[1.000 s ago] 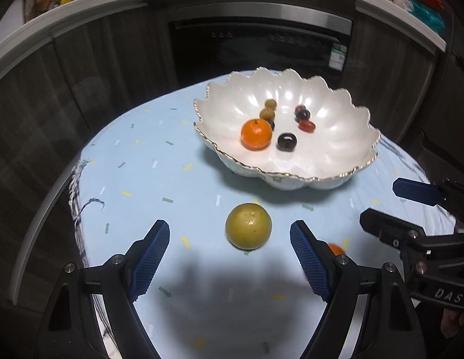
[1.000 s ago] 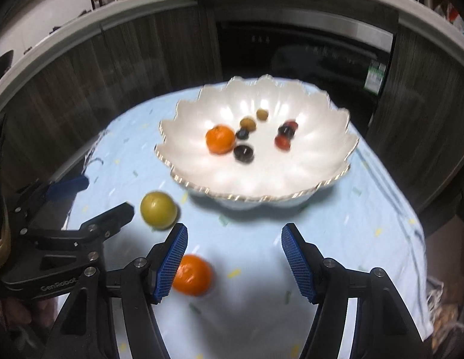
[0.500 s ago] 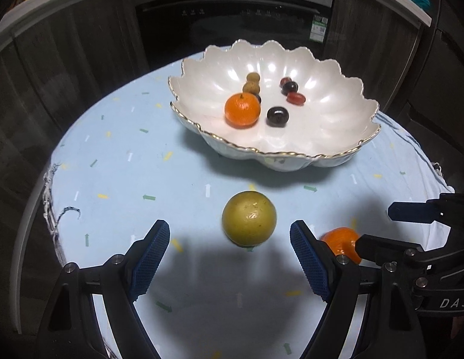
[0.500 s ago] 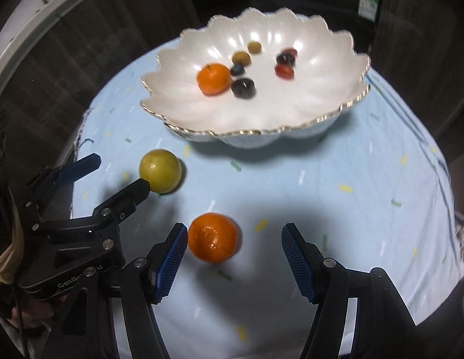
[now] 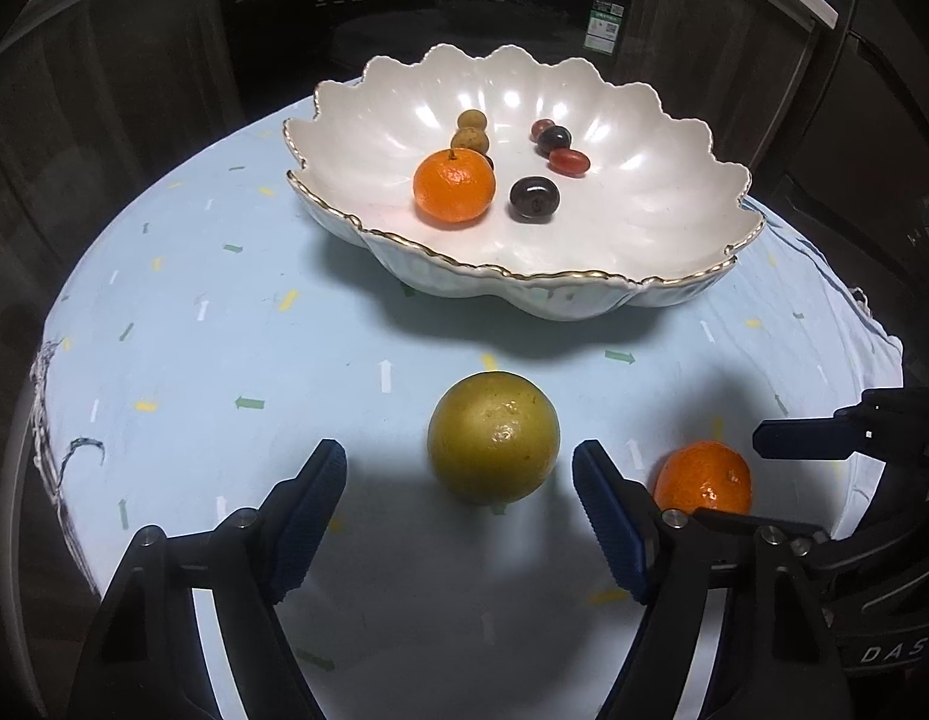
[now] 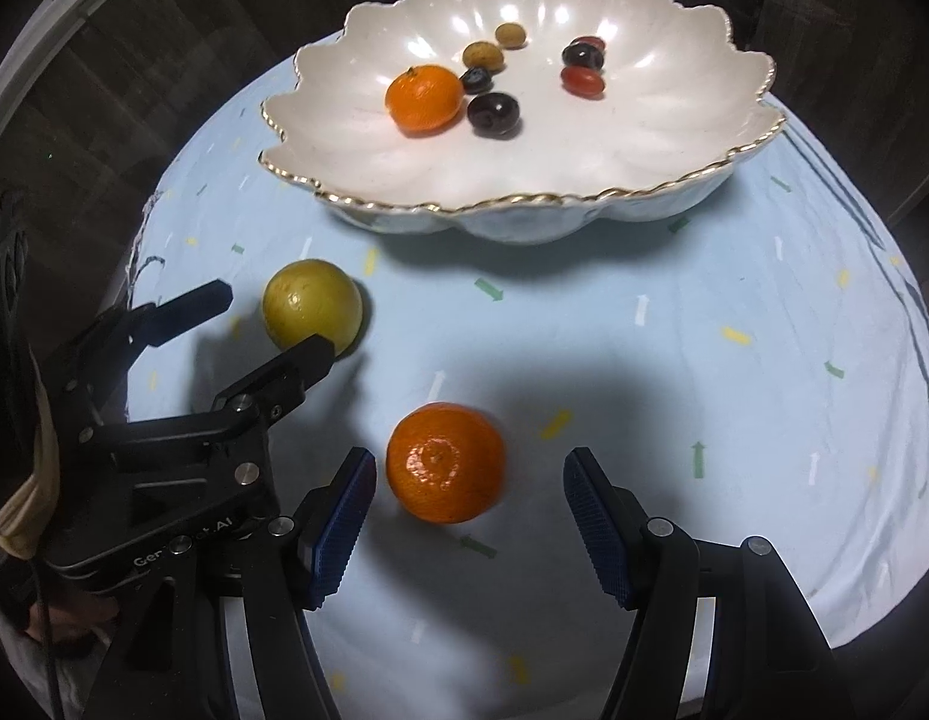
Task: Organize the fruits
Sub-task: 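Withdraw both open tools from the bowl toward the citrus and tangerine, then grasp green-yellow citrus with left tool while right tool grasps tangerine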
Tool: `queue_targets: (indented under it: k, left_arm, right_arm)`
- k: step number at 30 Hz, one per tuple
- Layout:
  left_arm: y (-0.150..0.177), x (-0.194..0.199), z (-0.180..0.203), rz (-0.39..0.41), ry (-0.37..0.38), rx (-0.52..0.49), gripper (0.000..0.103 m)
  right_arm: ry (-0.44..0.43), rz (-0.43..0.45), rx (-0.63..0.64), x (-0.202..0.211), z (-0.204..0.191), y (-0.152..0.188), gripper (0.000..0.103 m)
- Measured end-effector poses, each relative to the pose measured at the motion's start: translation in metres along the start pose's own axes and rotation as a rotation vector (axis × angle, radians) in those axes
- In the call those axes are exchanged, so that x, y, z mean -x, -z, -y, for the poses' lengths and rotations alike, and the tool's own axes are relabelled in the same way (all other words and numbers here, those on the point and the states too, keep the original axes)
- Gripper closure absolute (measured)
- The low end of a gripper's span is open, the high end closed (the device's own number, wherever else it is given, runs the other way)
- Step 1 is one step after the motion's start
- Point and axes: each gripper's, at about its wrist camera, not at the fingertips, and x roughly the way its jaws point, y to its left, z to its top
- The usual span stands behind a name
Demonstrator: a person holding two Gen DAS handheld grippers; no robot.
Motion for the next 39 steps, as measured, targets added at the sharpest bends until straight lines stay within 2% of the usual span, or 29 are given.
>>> queue_targets:
  k: [3,9,12,14,17,18,22,39]
  left_arm:
    - [0.000,-0.005,0.000,-0.012,0.015,-0.009,0.033]
    - [0.002,-0.013,-0.004,-0.016,0.044,0.009,0.034]
    - [0.002,-0.019,-0.004,-0.027,0.057,0.015,0.040]
    - [0.001,-0.021,-0.001,-0.027,0.054,0.013,0.042]
    - [-0.002,-0.022,0.002,-0.028,0.077,0.017,0.055]
    - [-0.002,-0.022,0.003,-0.030,0.069,0.023,0.055]
    - [-0.002,-0.021,0.004,-0.034,0.057,0.043,0.055]
    - [0.007,0.011,0.014,-0.032,-0.044,0.131,0.055]
  right_arm:
    - [0.002,-0.009,0.008,-0.006,-0.002,-0.001,0.037]
    - [-0.003,-0.023,0.008,-0.015,-0.003,-0.002,0.037]
    - [-0.007,-0.023,0.007,-0.019,-0.002,-0.004,0.038]
    - [-0.004,-0.014,0.027,-0.019,-0.004,-0.004,0.043]
    - [-0.022,-0.009,0.039,-0.019,-0.005,-0.005,0.055]
    - [-0.032,-0.010,0.044,-0.020,-0.007,-0.006,0.058]
    - [-0.038,-0.004,0.068,-0.019,-0.008,-0.005,0.060]
    - [-0.055,0.040,0.094,-0.010,0.005,-0.002,0.060]
